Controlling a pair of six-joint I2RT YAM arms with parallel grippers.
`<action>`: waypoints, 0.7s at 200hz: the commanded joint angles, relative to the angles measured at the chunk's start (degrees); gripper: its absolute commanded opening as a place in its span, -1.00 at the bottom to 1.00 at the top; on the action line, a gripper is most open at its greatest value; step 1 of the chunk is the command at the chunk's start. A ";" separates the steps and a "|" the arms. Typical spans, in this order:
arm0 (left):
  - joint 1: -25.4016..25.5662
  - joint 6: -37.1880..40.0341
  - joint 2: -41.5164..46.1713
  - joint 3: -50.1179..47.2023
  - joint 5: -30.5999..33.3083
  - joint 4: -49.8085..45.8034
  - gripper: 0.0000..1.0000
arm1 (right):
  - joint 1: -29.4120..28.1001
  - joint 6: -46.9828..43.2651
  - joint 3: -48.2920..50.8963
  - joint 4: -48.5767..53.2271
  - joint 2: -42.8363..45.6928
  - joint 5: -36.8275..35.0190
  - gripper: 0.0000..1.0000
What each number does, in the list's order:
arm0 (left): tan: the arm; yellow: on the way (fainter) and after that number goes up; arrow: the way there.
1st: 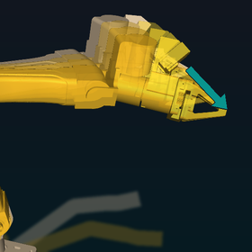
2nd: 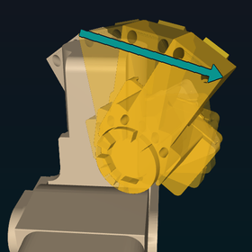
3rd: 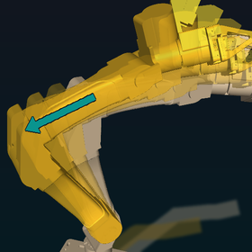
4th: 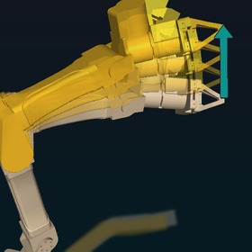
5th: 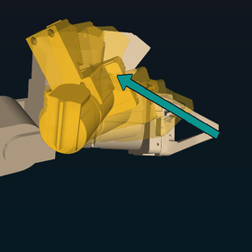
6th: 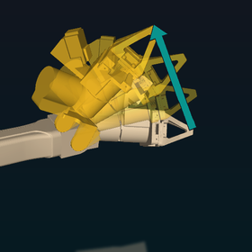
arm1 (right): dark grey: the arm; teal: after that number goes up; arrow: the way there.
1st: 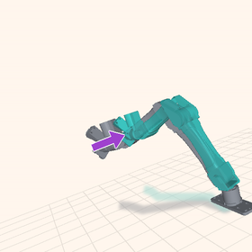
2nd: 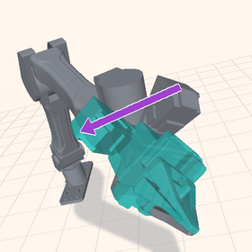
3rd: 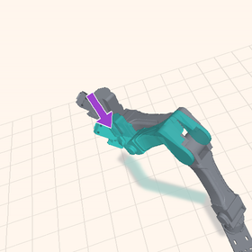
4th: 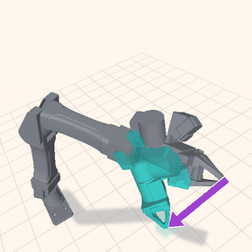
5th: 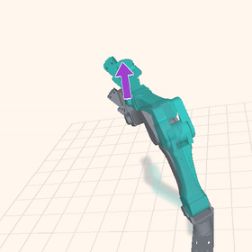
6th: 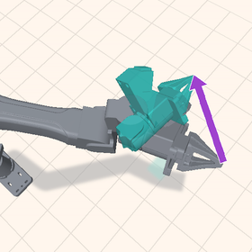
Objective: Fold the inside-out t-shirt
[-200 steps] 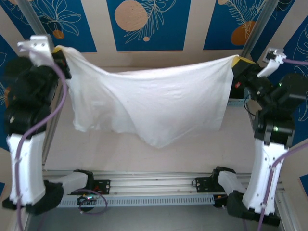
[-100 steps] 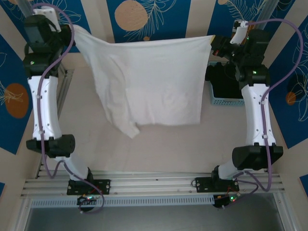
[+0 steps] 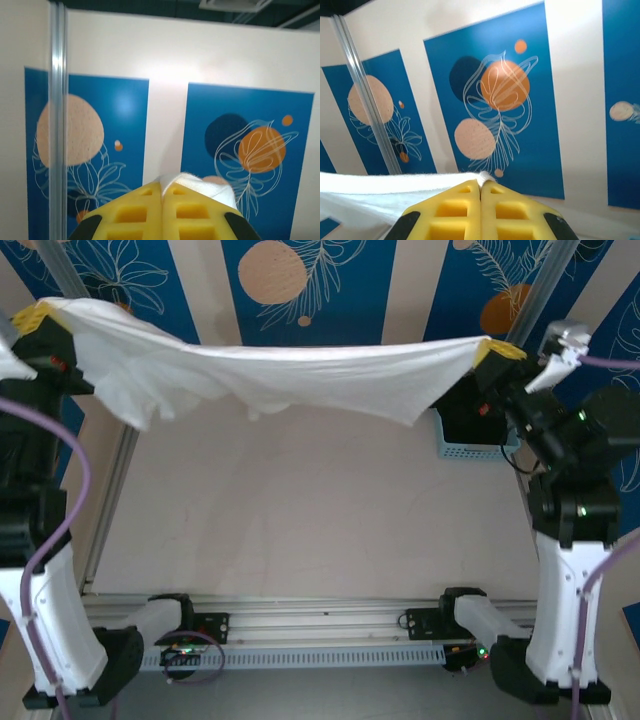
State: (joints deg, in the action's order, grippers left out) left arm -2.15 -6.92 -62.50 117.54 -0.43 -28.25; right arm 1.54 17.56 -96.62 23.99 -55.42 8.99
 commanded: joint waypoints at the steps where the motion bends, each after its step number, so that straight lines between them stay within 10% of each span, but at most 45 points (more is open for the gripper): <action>1: -0.70 1.78 0.90 1.23 -1.24 5.02 -1.00 | -0.14 -1.78 -0.67 0.33 3.01 -3.13 -1.00; 82: -0.79 5.63 -20.43 7.34 0.85 6.93 -1.00 | -1.46 -4.91 -0.01 -3.84 -7.18 -5.26 -1.00; 140: -0.58 2.18 -44.60 0.83 -2.62 18.66 -1.00 | -4.79 -7.65 1.39 -13.65 -33.03 -11.73 -1.00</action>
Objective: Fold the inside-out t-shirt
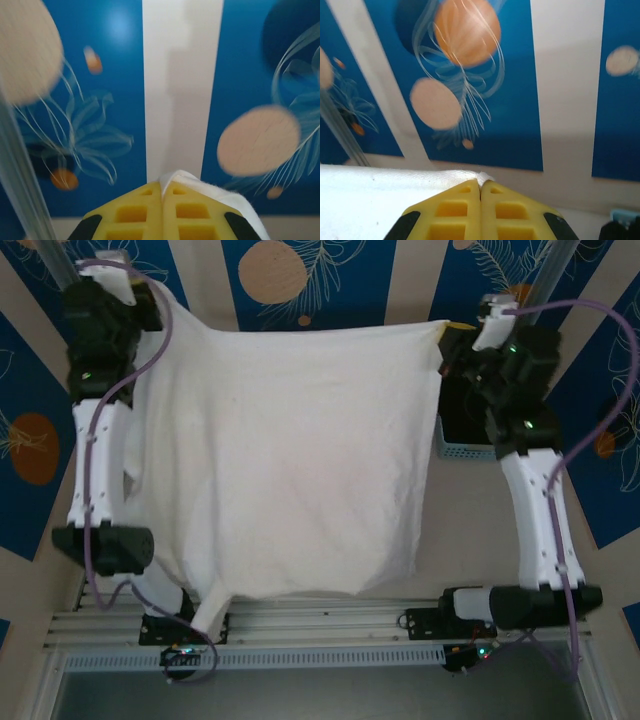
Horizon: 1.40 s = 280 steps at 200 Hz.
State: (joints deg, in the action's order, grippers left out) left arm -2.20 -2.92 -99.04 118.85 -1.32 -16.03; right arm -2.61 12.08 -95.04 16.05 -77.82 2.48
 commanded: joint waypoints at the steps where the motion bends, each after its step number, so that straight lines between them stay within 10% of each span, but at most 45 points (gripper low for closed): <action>1: -0.49 -1.95 -8.69 -0.38 -1.78 6.58 -1.00 | -0.64 -2.15 -0.43 -5.87 -11.31 -5.30 -1.00; 24: -0.29 -4.78 -25.35 6.90 -4.39 7.71 -0.99 | -0.90 -1.59 -9.25 -6.96 -29.69 -6.64 -0.99; 58: 0.18 -9.70 -53.56 36.01 -5.30 -1.46 -0.12 | -1.18 0.20 -41.83 8.27 -61.74 -10.71 -0.44; 83: 0.18 -12.69 -53.70 36.19 -3.26 -4.14 0.16 | -2.01 -1.16 -56.13 19.63 -70.01 -12.60 -0.27; 174: 4.77 -36.20 9.96 -68.49 -8.63 26.40 0.27 | -7.54 14.00 24.73 19.21 -19.12 -9.89 -0.10; 213: 6.13 -32.59 28.63 -85.62 -10.17 17.12 0.30 | -6.71 18.92 40.59 21.95 -9.64 -11.10 -0.06; 280: 7.05 -26.78 40.22 -87.15 -4.83 2.03 0.39 | -4.00 22.22 47.26 24.11 -10.61 -4.92 -0.07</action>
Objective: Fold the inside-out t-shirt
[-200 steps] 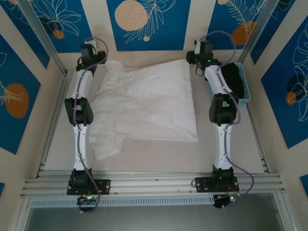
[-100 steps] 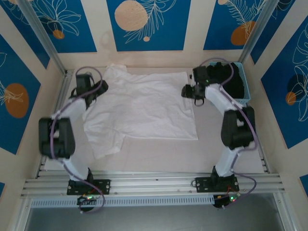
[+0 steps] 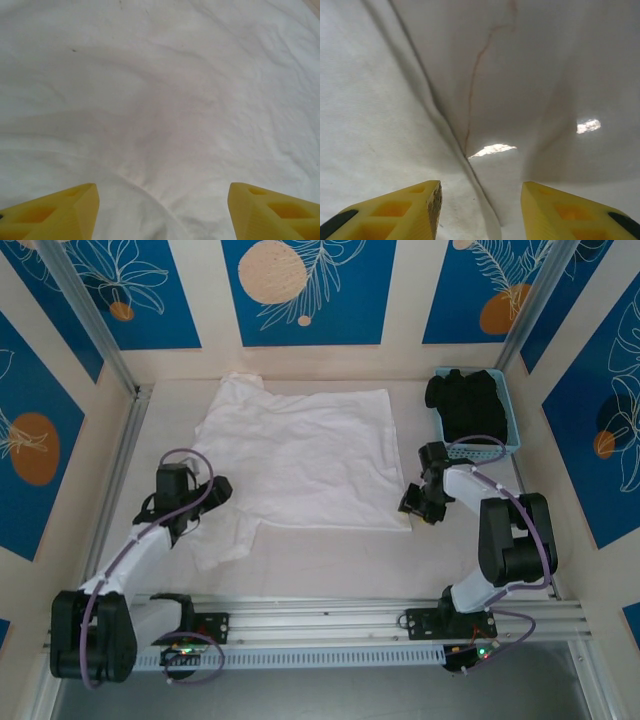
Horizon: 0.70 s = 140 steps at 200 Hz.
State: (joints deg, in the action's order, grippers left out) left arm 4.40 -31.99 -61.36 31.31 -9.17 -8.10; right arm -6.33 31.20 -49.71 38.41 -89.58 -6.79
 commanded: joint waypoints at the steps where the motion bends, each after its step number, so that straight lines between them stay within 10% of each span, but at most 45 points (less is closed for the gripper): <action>1: 0.48 2.29 2.64 0.40 3.10 -5.98 0.39 | -0.36 3.18 2.00 1.80 1.16 4.42 -0.08; 37: 0.51 2.58 4.15 0.48 5.80 -10.09 0.41 | -3.18 5.07 3.55 2.32 0.37 7.05 -0.20; 76: 0.45 1.55 5.58 -1.94 7.42 -13.55 0.50 | -0.39 4.45 2.57 2.02 3.44 4.23 -1.00; 140: 3.72 -3.33 12.29 -3.29 5.37 -24.47 0.48 | 13.54 1.36 3.48 -0.78 7.72 9.24 -1.00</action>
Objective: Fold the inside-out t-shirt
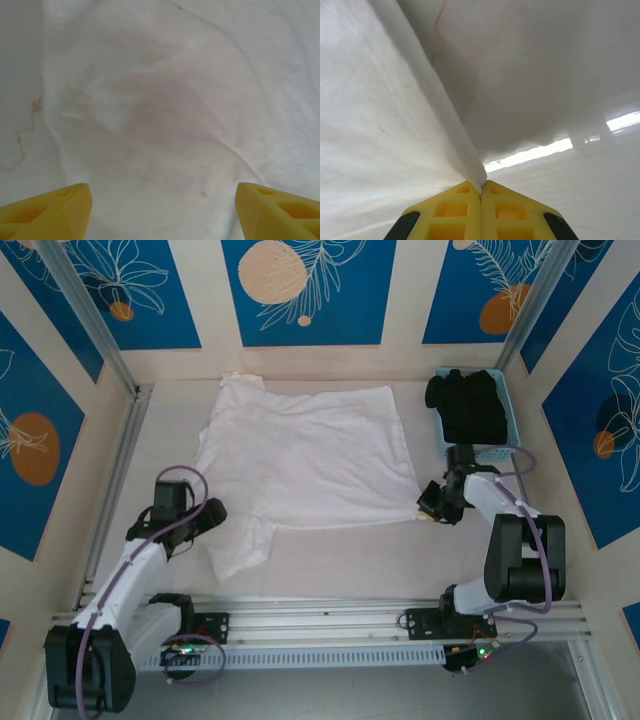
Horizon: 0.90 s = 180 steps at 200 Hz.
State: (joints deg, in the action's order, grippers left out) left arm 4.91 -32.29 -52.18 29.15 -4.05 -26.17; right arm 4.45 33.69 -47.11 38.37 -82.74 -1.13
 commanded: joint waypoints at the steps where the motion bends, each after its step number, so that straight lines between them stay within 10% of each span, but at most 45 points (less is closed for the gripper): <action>1: 3.46 -3.21 3.17 -1.12 0.35 -6.55 0.48 | 2.76 -1.15 0.88 -0.97 0.85 3.67 -1.00; 89: 28.58 -20.23 2.93 -4.47 7.00 -20.54 0.30 | 1.14 -1.91 1.04 -5.32 -0.68 7.54 -1.00; 180: 30.65 -19.96 -1.90 -9.50 5.24 -9.83 -0.76 | 1.64 -3.27 2.11 -5.29 1.79 6.23 -1.00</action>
State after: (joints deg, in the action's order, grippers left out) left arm 35.38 -52.34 -53.39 22.28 3.42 -42.57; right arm 5.89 31.64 -45.82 32.34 -83.02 4.54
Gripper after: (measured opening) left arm 0.196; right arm 0.061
